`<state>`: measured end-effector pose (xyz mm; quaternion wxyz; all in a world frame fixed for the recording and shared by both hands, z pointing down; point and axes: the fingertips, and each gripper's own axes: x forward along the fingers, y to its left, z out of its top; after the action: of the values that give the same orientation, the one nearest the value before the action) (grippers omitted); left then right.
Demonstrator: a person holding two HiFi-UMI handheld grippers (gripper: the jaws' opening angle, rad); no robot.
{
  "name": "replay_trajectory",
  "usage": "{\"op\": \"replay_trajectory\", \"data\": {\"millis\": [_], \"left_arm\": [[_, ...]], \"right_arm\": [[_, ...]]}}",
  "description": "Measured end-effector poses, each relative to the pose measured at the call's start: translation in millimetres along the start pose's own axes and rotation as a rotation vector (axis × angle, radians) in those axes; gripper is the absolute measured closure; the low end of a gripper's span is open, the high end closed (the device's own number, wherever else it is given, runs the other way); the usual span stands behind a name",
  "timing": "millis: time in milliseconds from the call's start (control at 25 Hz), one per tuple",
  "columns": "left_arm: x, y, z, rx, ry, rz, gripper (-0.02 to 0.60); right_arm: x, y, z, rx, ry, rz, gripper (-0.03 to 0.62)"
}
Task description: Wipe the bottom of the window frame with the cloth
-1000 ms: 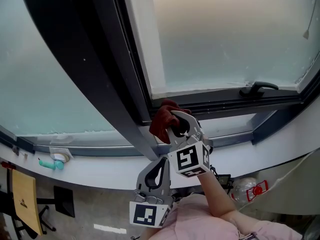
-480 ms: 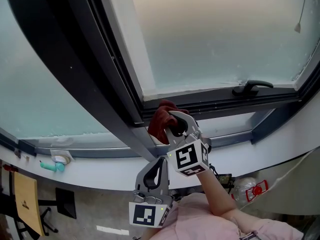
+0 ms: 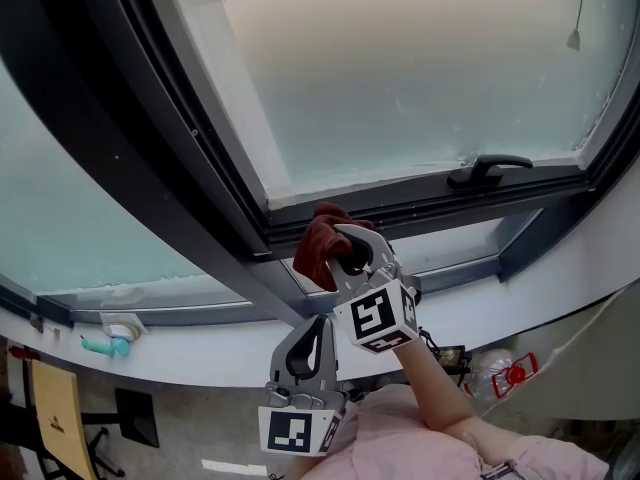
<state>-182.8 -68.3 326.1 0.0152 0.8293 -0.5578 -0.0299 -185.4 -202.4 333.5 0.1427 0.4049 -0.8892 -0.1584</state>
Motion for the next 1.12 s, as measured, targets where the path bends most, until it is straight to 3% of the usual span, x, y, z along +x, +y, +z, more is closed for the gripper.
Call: {"op": "replay_trajectory", "data": {"millis": [560,1120], "left_arm": [[13.7,-26.6,0.7,0.015,-0.003,-0.027,0.586],[14.7,-54.5,-2.0,0.021,-0.019,0.016,0.586]], "right_arm": [[-21.4,-33.3,-17.7,0.033,0.012,-0.036,0.526],[-47.1,-70.6,-37.1,0.042,0.001,-0.069,0.526]]}}
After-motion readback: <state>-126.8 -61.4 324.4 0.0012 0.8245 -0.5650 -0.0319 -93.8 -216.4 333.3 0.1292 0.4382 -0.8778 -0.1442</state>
